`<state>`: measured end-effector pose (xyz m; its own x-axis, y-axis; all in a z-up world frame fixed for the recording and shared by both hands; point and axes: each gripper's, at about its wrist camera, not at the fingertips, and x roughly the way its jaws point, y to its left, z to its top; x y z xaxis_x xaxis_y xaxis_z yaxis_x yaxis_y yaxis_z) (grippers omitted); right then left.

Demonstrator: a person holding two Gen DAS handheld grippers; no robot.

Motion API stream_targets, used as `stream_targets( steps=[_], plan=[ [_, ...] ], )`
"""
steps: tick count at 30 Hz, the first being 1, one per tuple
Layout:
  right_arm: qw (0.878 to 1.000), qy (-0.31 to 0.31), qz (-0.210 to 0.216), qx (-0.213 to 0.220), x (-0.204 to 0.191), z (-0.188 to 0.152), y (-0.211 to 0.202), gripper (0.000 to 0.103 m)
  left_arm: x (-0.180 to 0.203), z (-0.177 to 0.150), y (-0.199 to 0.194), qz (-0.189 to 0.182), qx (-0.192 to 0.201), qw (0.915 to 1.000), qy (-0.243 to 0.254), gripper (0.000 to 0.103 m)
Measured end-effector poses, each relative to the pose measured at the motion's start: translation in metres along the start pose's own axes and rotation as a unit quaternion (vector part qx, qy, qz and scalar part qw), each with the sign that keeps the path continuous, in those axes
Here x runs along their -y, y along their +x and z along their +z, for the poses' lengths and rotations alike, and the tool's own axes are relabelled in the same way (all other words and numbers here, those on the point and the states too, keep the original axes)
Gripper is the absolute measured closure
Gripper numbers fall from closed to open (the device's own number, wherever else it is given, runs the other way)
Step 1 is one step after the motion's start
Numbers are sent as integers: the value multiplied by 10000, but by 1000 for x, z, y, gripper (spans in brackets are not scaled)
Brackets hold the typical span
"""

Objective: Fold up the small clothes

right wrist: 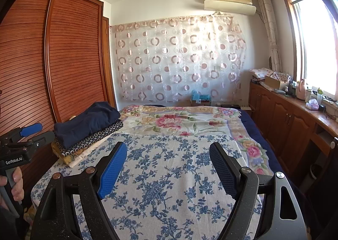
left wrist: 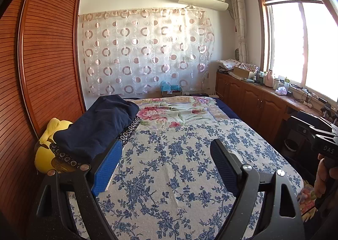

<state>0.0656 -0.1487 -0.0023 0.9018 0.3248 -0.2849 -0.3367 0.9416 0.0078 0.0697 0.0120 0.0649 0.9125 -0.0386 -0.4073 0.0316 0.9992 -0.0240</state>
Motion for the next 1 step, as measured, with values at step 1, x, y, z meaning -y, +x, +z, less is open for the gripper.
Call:
stream_targets(
  steps=[1],
  plan=[
    [10000, -2, 1, -1, 0, 0, 0, 21, 0, 0, 0, -2, 3, 10000, -2, 17]
  ],
)
